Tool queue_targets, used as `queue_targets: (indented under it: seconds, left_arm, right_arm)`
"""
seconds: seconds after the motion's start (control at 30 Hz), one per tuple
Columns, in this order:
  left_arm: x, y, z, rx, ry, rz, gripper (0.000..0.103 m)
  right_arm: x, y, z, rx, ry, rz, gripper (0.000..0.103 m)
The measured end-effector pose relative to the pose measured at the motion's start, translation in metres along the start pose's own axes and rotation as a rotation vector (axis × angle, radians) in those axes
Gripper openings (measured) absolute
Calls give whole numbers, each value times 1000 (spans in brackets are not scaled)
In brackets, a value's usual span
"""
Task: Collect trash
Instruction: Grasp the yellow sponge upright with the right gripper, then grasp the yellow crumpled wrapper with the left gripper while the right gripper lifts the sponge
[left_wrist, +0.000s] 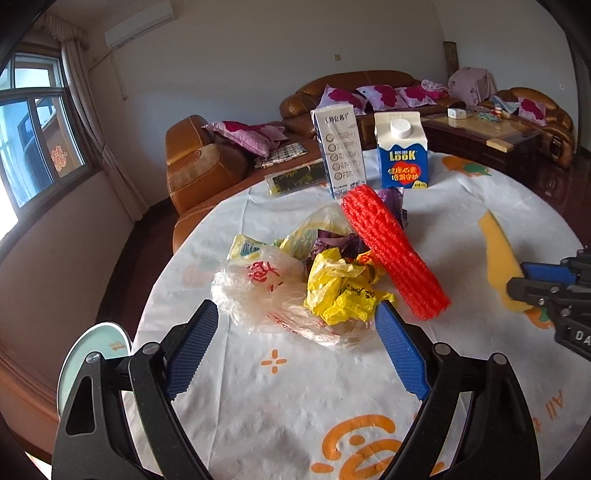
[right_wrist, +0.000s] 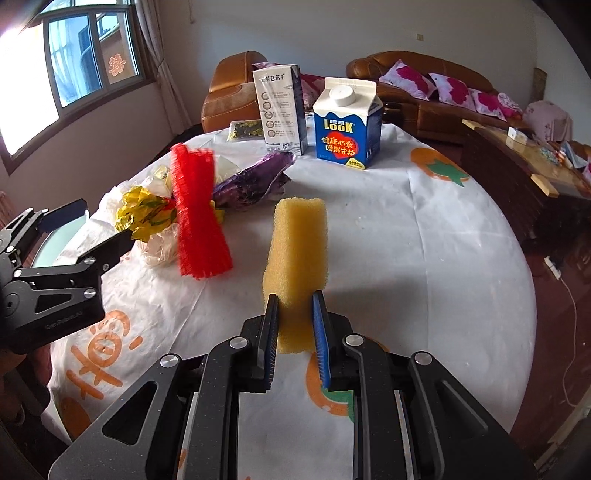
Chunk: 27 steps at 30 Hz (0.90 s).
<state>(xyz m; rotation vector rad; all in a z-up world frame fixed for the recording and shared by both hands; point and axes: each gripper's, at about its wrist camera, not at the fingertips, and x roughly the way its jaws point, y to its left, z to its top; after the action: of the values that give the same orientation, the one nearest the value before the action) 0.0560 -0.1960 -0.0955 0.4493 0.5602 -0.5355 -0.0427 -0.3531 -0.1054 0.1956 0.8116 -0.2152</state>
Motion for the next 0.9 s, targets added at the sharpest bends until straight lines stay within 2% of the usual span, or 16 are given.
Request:
queue_targets:
  seconds: [0.13, 0.27, 0.37, 0.4, 0.43, 0.47, 0.53, 0.57, 0.73, 0.9]
  left_arm:
    - [-11, -1, 2, -7, -32, -8, 88]
    - [-3, -10, 3, 21, -32, 6, 92]
    - [11, -10, 4, 34, -27, 64, 90]
    - [15, -8, 5, 29, -22, 57, 88]
    - [16, -7, 4, 27, -15, 48, 72]
    - [19, -6, 4, 25, 0, 27, 62]
    - [22, -4, 4, 15, 20, -8, 35]
    - [21, -3, 4, 14, 23, -21, 26]
    - [8, 7, 2, 7, 4, -19, 23]
    - [-22, 34, 3, -27, -46, 29, 23]
  right_arm:
    - [2, 0, -1, 6, -3, -5, 19]
    - [3, 1, -2, 10, -5, -6, 19]
    - [3, 1, -1, 14, -8, -3, 19]
    - [4, 0, -1, 15, -9, -2, 19]
    - [4, 0, -1, 15, -11, 0, 19]
    - [4, 0, -1, 16, -12, 1, 19]
    - [3, 0, -1, 16, -16, 4, 19]
    - [3, 1, -1, 16, -20, 4, 19]
    - [-7, 6, 1, 10, -52, 12, 19]
    - [-20, 21, 9, -14, -94, 39, 19]
